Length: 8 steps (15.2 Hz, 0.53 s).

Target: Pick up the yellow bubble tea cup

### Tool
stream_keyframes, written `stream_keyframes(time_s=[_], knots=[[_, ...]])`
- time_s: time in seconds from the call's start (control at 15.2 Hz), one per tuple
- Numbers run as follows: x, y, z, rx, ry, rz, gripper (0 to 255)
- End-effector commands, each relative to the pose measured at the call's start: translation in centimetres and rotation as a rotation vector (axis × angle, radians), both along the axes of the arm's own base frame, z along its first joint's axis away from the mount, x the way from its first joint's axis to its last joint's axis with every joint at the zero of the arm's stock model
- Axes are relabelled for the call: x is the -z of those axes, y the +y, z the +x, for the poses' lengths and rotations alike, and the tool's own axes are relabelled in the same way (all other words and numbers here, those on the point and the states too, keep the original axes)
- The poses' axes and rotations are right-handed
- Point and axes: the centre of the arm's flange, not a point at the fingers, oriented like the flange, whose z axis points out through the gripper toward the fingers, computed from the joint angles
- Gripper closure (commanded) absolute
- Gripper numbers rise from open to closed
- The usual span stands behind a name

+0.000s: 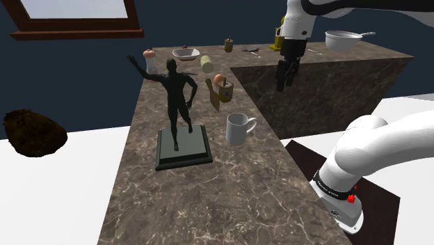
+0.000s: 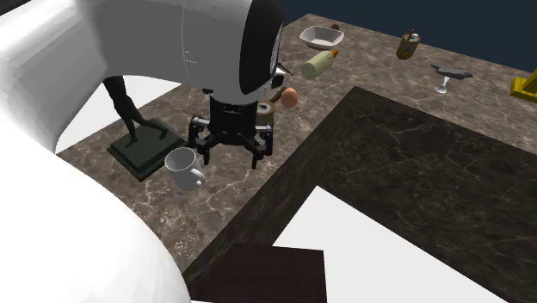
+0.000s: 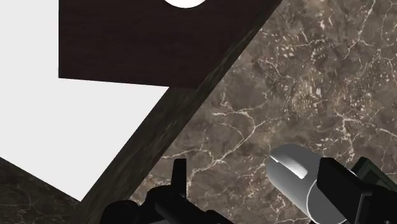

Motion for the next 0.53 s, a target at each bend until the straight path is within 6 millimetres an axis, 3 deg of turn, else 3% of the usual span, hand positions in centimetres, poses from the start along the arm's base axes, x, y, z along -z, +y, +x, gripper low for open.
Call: stream_keyframes(time_s=[0.0,0.46], knots=[[0.0,0.0,0.0,0.000,0.000,0.000,0],[2.6,-1.0,8.2,-0.111,-0.046,-0.033,0]])
